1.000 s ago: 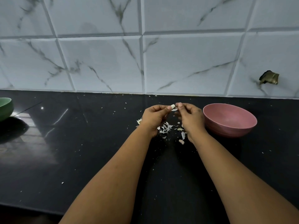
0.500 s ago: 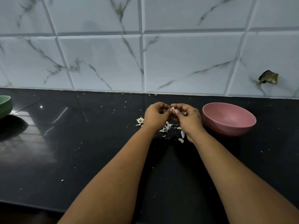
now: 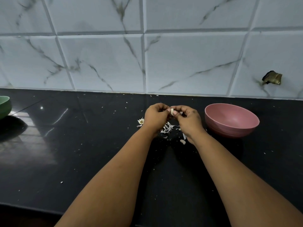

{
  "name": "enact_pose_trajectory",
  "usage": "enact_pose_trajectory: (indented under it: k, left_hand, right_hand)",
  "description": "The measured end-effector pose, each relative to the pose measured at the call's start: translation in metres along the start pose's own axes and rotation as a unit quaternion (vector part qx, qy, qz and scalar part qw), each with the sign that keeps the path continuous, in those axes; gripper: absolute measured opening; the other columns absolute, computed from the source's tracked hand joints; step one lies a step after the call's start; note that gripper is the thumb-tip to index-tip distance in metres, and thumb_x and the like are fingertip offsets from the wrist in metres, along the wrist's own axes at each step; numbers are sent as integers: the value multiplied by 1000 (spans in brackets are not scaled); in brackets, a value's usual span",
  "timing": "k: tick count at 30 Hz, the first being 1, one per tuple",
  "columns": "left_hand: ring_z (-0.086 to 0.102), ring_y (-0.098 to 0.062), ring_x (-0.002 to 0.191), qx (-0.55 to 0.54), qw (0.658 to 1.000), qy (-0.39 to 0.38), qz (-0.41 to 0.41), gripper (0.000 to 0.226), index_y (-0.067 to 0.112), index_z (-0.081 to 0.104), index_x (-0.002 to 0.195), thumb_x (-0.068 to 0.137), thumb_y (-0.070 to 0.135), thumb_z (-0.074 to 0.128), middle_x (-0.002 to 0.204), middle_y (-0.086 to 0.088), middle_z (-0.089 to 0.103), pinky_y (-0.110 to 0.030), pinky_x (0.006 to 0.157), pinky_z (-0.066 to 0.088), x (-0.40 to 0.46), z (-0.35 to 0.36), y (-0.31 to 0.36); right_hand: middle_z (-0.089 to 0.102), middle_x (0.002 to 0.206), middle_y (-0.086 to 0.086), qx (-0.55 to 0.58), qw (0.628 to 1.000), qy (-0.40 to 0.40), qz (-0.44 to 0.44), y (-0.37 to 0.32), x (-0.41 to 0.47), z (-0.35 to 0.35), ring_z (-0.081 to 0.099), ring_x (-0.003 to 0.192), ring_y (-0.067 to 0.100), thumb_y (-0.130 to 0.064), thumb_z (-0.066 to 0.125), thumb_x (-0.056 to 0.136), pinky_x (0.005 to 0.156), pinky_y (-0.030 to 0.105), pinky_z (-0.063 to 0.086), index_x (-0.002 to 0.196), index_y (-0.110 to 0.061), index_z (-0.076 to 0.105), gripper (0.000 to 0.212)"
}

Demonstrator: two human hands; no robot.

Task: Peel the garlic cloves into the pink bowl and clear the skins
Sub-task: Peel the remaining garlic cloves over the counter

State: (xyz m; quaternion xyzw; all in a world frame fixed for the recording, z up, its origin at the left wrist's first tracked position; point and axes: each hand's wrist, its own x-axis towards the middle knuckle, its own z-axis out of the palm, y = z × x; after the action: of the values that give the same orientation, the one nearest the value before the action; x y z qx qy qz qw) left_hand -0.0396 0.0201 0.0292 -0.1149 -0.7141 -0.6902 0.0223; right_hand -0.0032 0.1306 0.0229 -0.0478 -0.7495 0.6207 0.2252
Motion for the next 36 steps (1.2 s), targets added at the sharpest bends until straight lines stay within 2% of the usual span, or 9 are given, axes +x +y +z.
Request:
enact_pose_trajectory:
  k: [7,13,19,23,28,29,31,33,36]
  left_hand:
    - [63,-21,72,-56,996,-12,-62,17,4,64,78,92,0,56,75,-13,66,-34,79,56,-3,1,-3]
    - [56,-13,61,-53,995,-16,-82,16,5,62,76,90,0,55,76,-13,63,-21,58,48,-5,4,2]
    - [63,-23,65,-68,991,23,-110,17,4,67,76,85,-2,54,73,-13,68,-31,66,54,-5,9,-2]
    - [69,-21,73,104,989,106,-20,20,21,64,71,89,22,56,69,8,70,-39,75,58,2,3,-4]
    - [69,-21,83,159,982,99,-28,24,23,63,71,92,20,50,77,9,72,-40,81,57,4,-5,-1]
    - [69,-24,89,171,981,92,-29,22,23,65,78,92,18,48,85,6,73,-42,84,56,5,-7,-2]
    - [63,-25,107,213,973,81,-29,32,22,64,117,92,14,45,107,0,70,-42,94,51,4,-10,-3]
    - [55,-22,116,253,963,81,-37,56,28,42,144,91,11,48,118,-3,64,-41,100,45,2,-11,-3]
    - [61,-19,108,258,960,110,-8,29,25,68,116,90,18,59,110,-1,68,-32,92,49,1,-10,-1]
  right_hand:
    - [73,89,6,-11,1000,-16,-1,-2,-2,-1,72,83,18,-7,66,88,86,39,58,94,-18,72,14]
    - [70,81,-4,-48,998,12,-39,-6,-3,-5,62,62,-10,-8,69,86,61,6,48,97,-12,73,12]
    - [70,80,-1,-34,999,11,-25,-8,-3,-2,64,70,8,-9,71,84,67,21,55,86,-19,69,10]
    - [70,80,-2,-45,996,70,-46,-7,4,-9,64,69,14,-21,70,83,71,35,54,80,-30,63,11]
    - [68,87,-1,-294,950,-29,-99,-2,4,-22,58,78,11,-12,68,86,67,14,37,96,-15,76,13]
    - [70,92,2,-313,943,-48,-101,-1,2,-21,57,79,9,-10,69,85,68,10,35,100,-13,75,16]
    - [72,95,3,-314,940,-31,-132,-6,0,-20,57,77,7,-12,72,83,69,11,37,102,-13,75,19]
    - [74,87,1,-294,938,4,-184,-12,1,-20,60,73,7,-13,74,80,68,16,40,92,-14,77,13]
    - [72,79,-1,-336,924,-49,-177,-5,1,-15,67,75,15,-6,70,77,70,26,51,80,-17,76,13]
